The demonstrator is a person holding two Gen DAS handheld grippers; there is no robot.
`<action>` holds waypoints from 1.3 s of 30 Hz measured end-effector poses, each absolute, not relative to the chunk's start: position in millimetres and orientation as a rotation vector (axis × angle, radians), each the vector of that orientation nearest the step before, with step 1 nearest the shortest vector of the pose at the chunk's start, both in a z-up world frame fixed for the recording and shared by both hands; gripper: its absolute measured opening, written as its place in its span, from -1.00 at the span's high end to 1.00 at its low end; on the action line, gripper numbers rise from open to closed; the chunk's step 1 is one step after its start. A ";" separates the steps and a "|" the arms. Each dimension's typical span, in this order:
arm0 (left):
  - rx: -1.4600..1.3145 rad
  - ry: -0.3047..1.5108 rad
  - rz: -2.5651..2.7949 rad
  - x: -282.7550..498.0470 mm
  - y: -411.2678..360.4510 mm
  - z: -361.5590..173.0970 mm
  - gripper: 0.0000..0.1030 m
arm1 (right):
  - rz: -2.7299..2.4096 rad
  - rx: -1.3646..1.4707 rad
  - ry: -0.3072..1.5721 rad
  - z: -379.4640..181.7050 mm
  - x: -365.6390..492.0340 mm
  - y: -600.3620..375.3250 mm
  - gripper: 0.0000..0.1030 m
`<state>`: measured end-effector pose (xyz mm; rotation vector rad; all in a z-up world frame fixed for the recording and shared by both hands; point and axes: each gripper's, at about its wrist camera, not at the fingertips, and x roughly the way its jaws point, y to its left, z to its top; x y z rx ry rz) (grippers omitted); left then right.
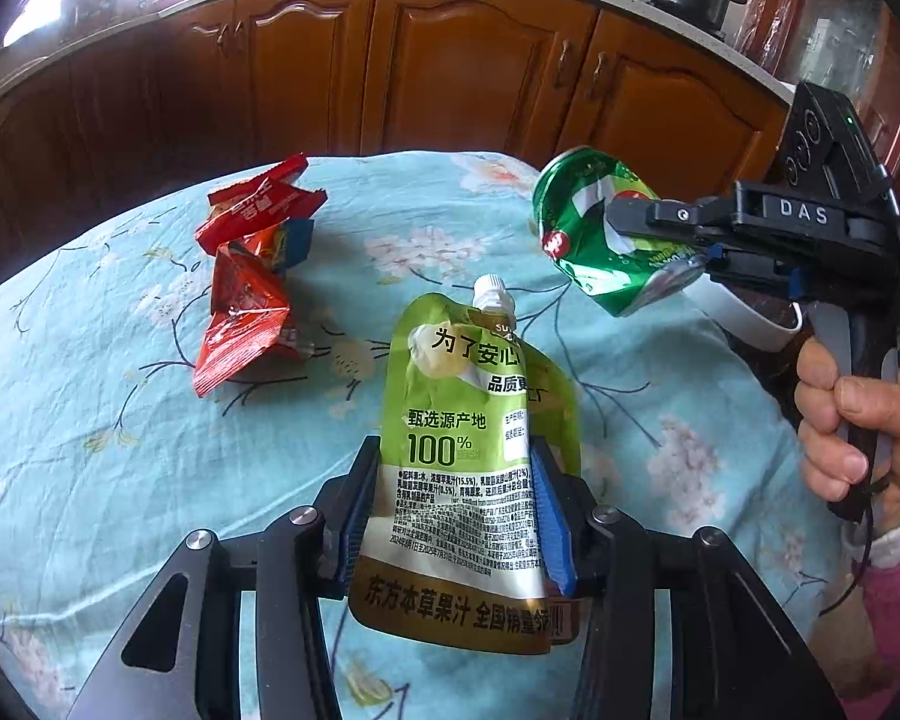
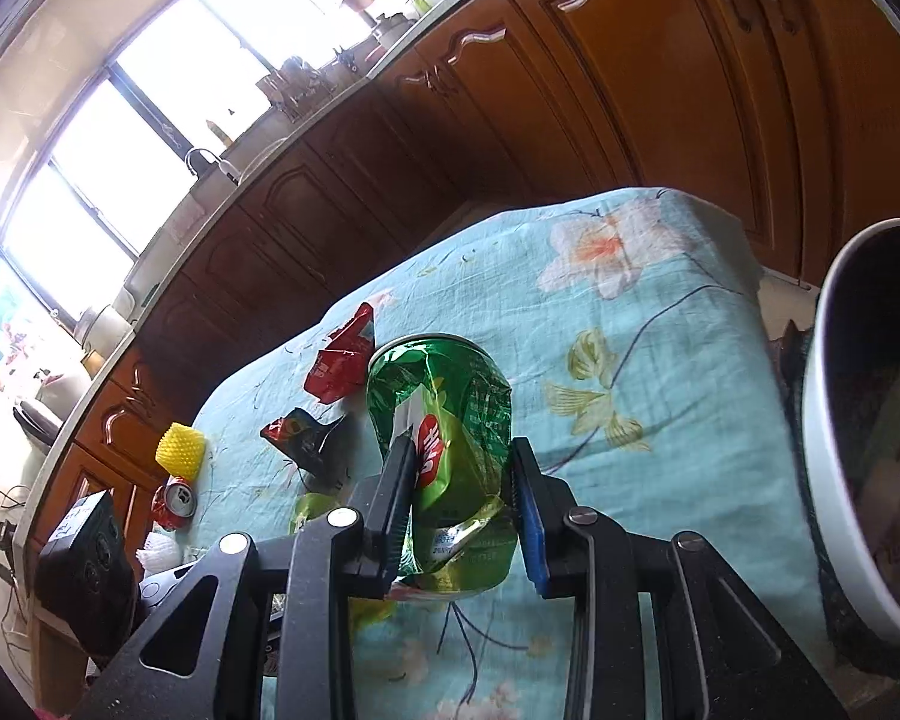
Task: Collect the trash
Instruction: 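Grasp the green juice pouch with the left gripper while the right gripper grasps the green can, then carry the pouch and can over the bin and open both grippers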
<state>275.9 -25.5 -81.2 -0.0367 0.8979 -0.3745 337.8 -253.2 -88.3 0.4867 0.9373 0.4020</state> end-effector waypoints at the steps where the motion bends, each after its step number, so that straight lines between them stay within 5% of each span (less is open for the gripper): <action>1: -0.039 0.888 -0.378 272.6 -29.0 -77.8 0.14 | 0.392 0.487 0.927 -85.1 329.9 -259.3 0.38; 20: -0.052 0.826 -0.479 268.7 -113.3 -48.0 0.14 | 0.165 0.515 0.832 -64.4 232.3 -365.3 0.38; 39: -0.008 0.818 -0.531 305.9 -174.7 -43.8 0.14 | 0.035 0.500 0.770 -52.3 222.3 -422.8 0.38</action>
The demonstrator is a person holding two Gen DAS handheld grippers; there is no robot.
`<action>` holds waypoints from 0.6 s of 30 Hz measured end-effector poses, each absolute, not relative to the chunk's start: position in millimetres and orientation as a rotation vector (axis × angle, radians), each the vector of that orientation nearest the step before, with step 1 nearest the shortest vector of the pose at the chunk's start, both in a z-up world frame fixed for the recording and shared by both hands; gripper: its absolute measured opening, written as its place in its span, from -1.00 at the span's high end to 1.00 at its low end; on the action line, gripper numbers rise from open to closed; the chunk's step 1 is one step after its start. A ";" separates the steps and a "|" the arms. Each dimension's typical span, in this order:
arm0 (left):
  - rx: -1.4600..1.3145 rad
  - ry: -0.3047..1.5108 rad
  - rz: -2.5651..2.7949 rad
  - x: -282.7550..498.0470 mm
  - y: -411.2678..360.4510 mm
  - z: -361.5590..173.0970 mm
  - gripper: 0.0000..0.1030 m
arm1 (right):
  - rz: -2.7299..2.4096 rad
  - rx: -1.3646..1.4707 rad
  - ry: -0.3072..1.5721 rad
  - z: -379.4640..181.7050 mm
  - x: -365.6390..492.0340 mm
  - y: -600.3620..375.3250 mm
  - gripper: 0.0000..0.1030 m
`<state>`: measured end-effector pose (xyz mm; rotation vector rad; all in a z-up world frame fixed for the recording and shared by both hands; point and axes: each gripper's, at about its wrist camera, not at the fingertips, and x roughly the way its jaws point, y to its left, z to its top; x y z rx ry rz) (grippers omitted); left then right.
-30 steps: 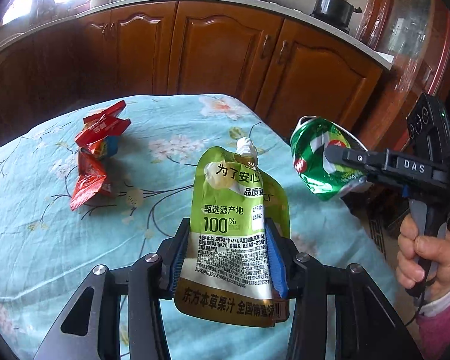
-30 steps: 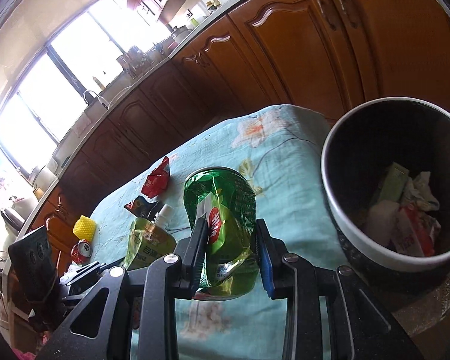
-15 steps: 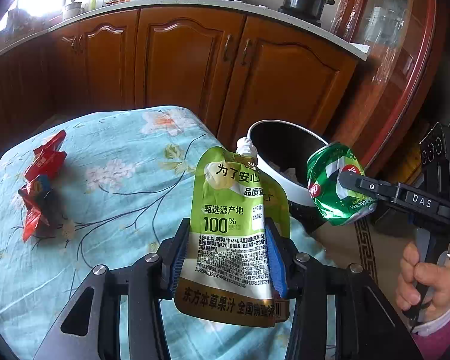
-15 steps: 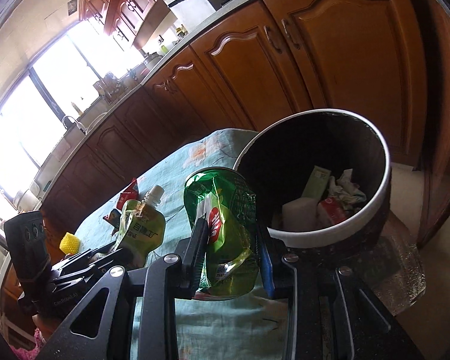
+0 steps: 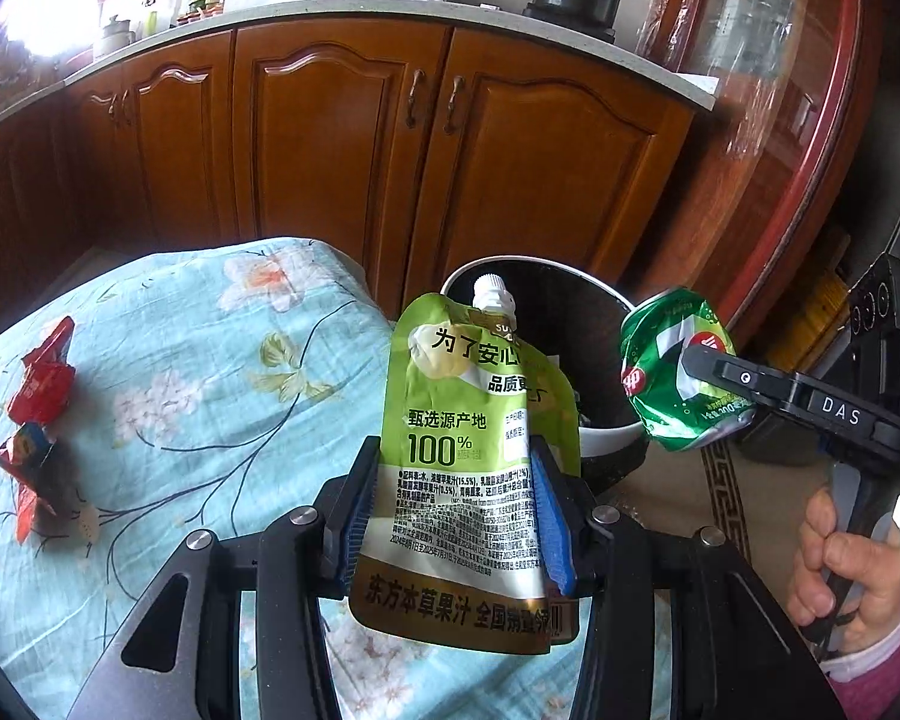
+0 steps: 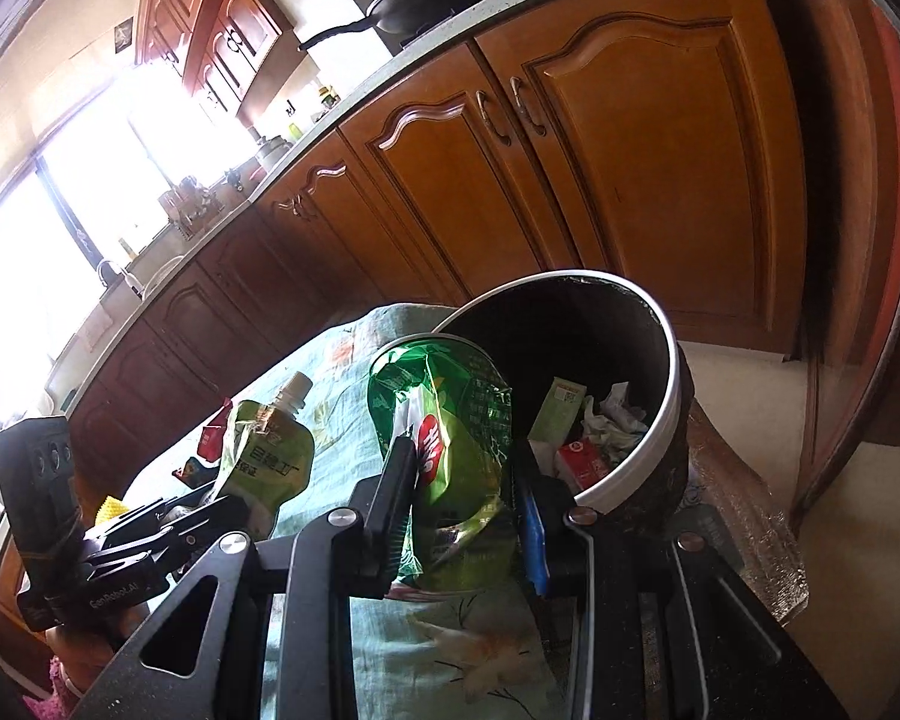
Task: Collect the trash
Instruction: 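Carry the pouch and can over the bin and open both grippers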
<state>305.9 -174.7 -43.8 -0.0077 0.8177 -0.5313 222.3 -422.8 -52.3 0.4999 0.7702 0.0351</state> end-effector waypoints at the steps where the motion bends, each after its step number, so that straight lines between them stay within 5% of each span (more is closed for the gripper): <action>1: -0.007 0.818 -0.532 307.7 -176.4 -43.6 0.14 | 0.031 0.499 0.768 -51.7 222.7 -424.4 0.38; 18: 0.017 0.821 -0.546 345.7 -216.6 -41.1 0.14 | -0.022 0.461 0.770 -52.8 239.0 -448.1 0.38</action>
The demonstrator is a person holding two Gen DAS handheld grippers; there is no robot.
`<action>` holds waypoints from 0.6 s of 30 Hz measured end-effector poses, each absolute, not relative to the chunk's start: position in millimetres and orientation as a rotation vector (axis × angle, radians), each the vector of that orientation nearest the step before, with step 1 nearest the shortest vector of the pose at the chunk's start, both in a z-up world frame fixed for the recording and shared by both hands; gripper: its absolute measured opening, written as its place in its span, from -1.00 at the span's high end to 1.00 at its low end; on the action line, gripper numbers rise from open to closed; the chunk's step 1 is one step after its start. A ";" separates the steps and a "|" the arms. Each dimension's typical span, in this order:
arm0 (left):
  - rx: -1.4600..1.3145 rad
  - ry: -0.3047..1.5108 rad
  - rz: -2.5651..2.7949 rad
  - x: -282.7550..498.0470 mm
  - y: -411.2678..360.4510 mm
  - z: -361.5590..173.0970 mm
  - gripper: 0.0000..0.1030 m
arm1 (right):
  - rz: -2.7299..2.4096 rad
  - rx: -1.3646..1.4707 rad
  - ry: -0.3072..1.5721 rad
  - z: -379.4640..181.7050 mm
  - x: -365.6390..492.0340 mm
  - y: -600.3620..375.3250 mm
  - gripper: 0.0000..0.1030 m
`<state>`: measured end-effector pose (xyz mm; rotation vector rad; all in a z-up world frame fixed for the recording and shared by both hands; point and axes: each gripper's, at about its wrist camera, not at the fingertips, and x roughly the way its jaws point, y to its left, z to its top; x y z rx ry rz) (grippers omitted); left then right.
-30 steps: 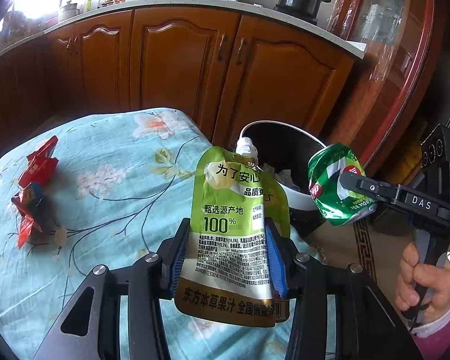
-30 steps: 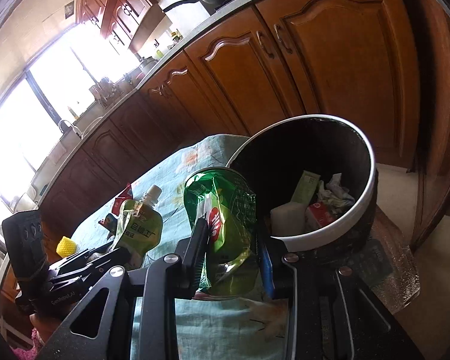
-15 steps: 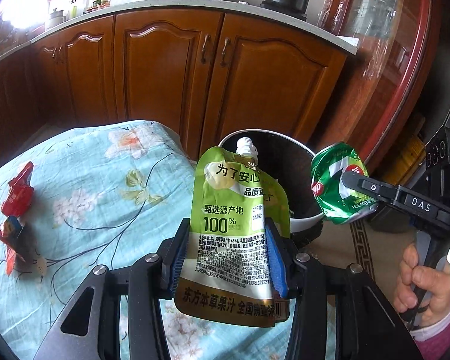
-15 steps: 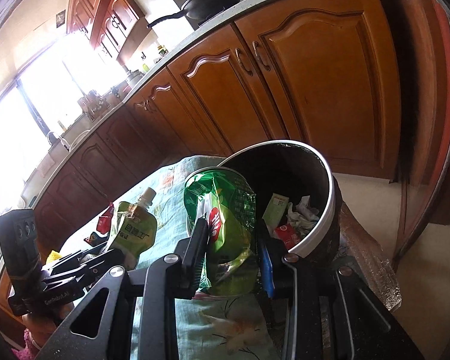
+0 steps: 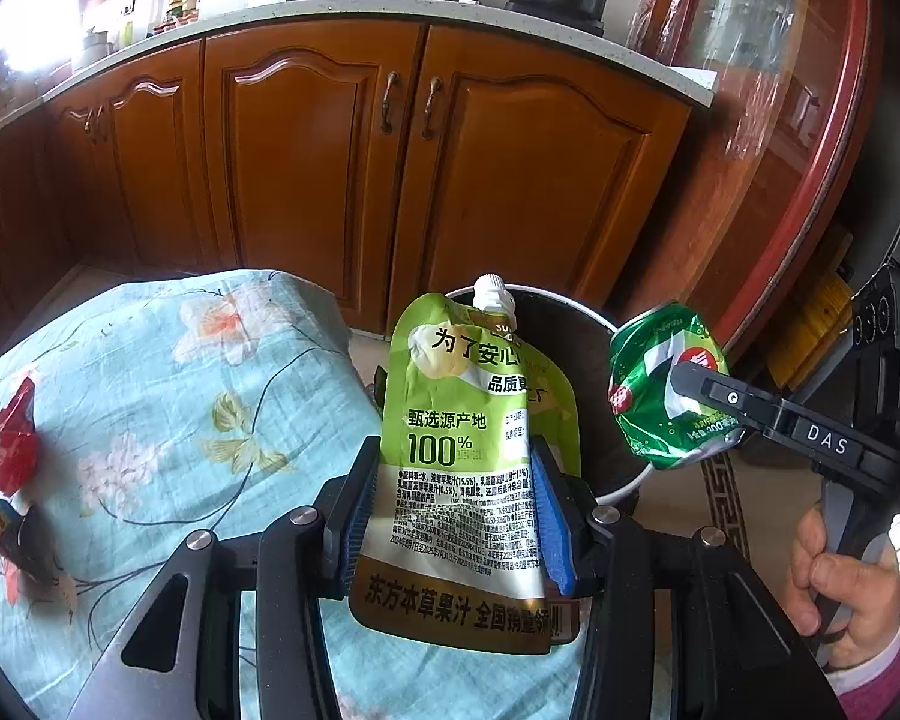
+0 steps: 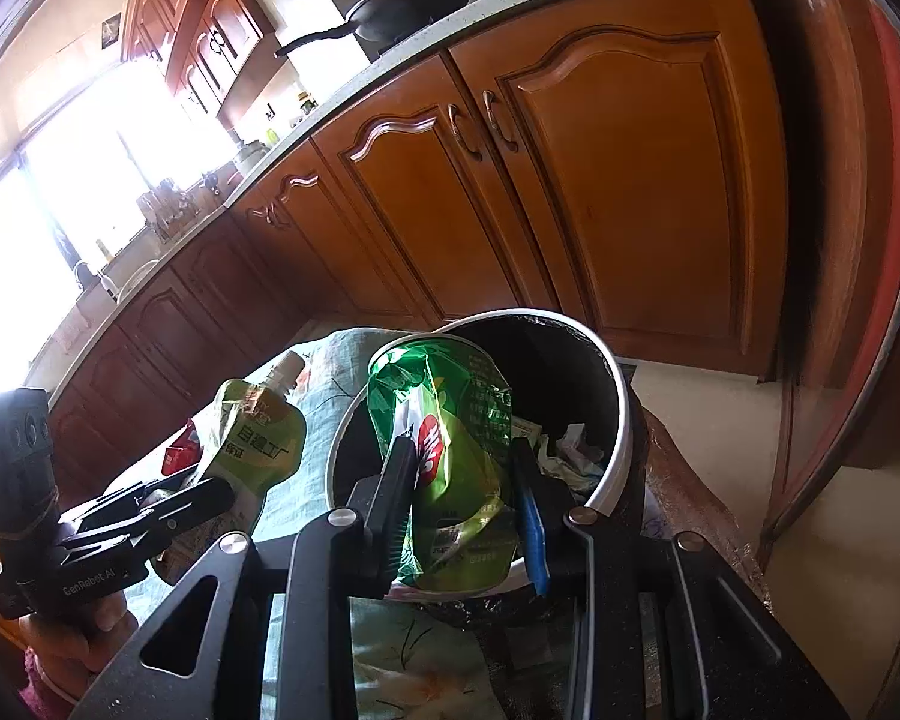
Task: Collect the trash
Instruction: 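Carry the pouch and can over the bin and open both grippers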
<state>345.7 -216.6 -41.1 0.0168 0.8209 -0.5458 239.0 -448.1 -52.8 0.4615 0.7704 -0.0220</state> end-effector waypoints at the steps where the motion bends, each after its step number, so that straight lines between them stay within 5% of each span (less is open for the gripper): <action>1: 0.019 0.823 -0.544 348.7 -219.6 -41.7 0.14 | -0.025 0.461 0.771 -52.9 239.5 -449.0 0.38; 18: 0.046 0.864 -0.522 395.3 -262.7 -53.3 0.13 | -0.066 0.404 0.843 -63.3 265.6 -461.4 0.38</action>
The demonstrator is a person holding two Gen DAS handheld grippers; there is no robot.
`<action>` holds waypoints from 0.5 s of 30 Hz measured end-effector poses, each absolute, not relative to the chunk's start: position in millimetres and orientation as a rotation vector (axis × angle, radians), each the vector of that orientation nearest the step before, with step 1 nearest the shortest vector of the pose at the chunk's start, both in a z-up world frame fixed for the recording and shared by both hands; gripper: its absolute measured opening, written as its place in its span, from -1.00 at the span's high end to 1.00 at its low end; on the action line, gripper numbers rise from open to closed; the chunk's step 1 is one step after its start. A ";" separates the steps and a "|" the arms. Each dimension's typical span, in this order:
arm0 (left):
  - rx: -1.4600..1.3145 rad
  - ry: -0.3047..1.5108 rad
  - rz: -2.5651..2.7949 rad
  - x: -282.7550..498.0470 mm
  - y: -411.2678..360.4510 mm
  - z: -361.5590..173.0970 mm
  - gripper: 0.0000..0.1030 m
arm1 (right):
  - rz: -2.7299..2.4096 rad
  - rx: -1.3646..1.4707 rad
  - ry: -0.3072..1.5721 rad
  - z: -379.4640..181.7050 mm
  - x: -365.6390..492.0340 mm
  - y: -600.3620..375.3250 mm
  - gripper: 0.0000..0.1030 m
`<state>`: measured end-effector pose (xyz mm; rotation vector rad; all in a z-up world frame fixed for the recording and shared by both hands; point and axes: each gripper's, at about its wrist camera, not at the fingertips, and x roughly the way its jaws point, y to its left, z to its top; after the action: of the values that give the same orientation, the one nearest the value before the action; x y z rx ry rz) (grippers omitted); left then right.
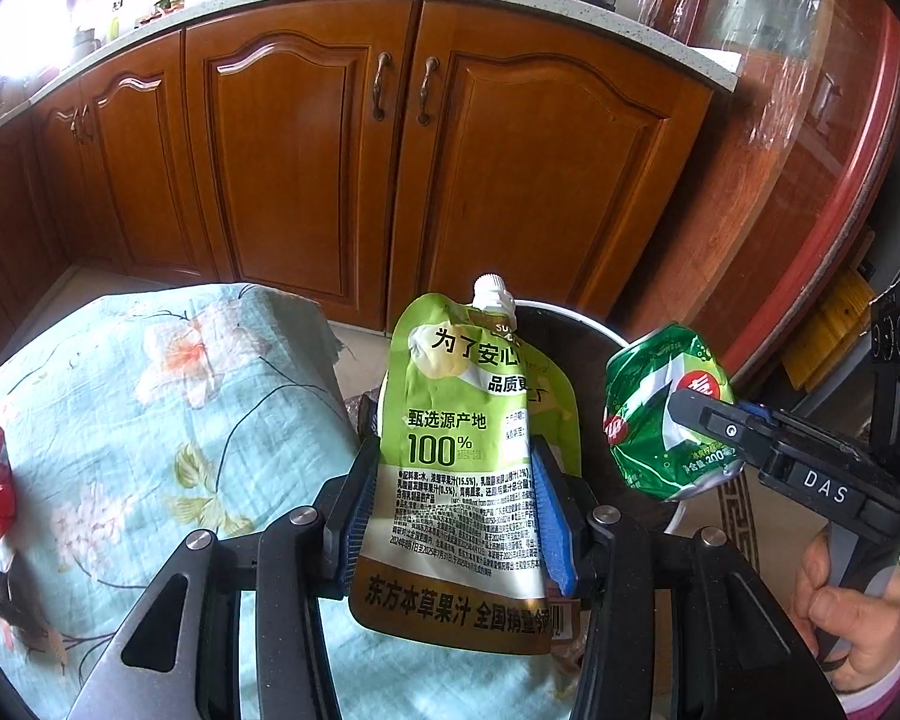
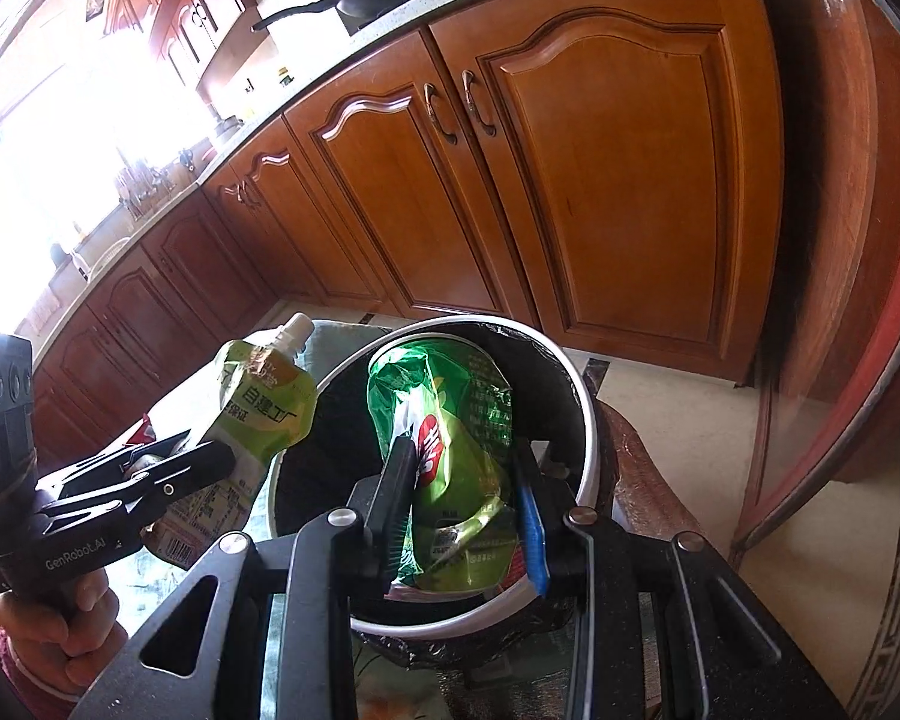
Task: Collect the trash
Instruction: 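Carry the pouch and can over the bin and open both grippers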
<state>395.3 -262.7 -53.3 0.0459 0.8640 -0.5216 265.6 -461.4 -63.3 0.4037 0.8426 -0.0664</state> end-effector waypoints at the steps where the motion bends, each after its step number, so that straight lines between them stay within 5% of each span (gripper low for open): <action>1: 0.049 0.865 -0.521 397.1 -265.2 -53.9 0.13 | -0.067 0.401 0.848 -64.3 267.6 -462.1 0.38; 15: 0.059 0.911 -0.512 418.0 -286.3 -69.8 0.12 | -0.082 0.380 0.885 -74.4 283.5 -467.0 0.38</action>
<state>418.0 -286.3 -69.8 0.0594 0.9111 -0.5122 283.5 -467.0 -74.4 0.3803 0.8846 -0.0823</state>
